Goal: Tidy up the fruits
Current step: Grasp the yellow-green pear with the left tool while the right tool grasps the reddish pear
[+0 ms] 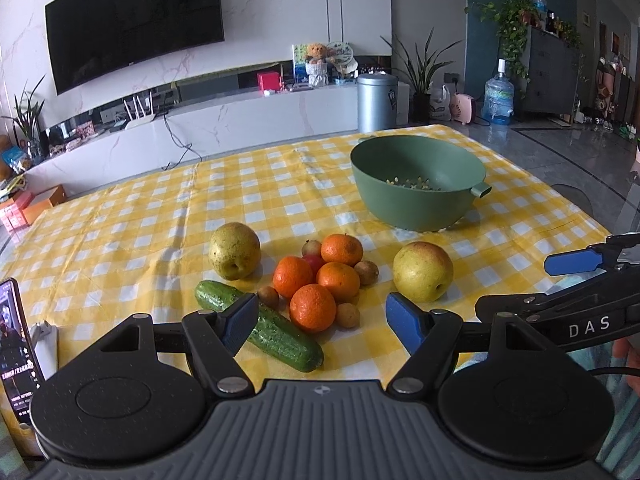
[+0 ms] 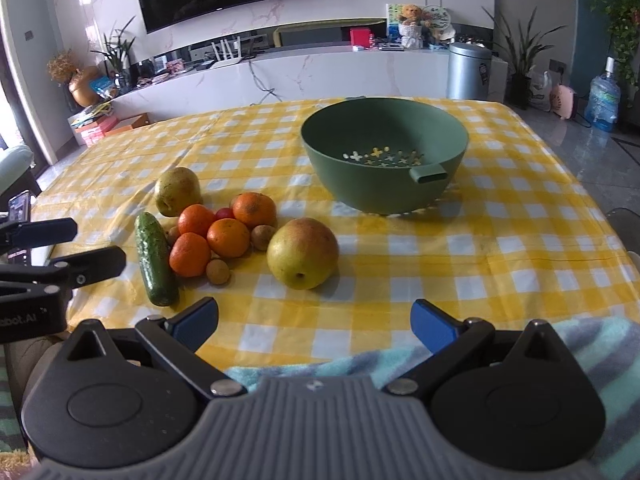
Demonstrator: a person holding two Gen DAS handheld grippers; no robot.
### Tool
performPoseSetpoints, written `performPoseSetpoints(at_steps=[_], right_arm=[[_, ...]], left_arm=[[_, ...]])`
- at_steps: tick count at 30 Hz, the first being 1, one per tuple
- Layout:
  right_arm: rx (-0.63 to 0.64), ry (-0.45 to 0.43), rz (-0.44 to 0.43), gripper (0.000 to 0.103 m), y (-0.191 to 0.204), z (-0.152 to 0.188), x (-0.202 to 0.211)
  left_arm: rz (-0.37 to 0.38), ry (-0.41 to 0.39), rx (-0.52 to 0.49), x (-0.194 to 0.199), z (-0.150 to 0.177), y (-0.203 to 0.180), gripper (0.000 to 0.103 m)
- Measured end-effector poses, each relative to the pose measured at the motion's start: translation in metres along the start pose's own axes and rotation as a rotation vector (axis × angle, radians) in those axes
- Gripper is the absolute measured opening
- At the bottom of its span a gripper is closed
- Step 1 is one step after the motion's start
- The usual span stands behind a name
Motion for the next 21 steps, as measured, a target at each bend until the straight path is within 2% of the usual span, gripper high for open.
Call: performPoseSetpoints(at_steps=[4,8,16,21], right_arm=[[0.030,0.004,0.007,0.091,0.004,-0.005,-0.011],[0.043,0.019,0.019,0.088,0.006,-0.014,-0.024],[0.088,0.041,0.012,0.078,0.010,-0.030,-0.054],[0.078,0.060,0.012,0.077,0.011,-0.038,-0.075]], left_arm=[[-0.010,0.048,0.025,-0.012,0.001,0.008,0.081],[-0.023,0.087,0.037,-0.022,-0.003,0.016,0.081],[-0.016,0.114,0.057,-0.040,-0.014,0.031,0.081],[-0.021,0.120,0.076,-0.053,-0.018,0.040,0.080]])
Point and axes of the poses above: each gripper's, at about its wrist camera, not at the fingertips, and x roughly against the way its jaws point, y to its left, z to its underside, the point moved 2 cm from there along -x, roughly the way its jaws point, and after that the axes turned 1 degree about -z, right-handed, at the moved point
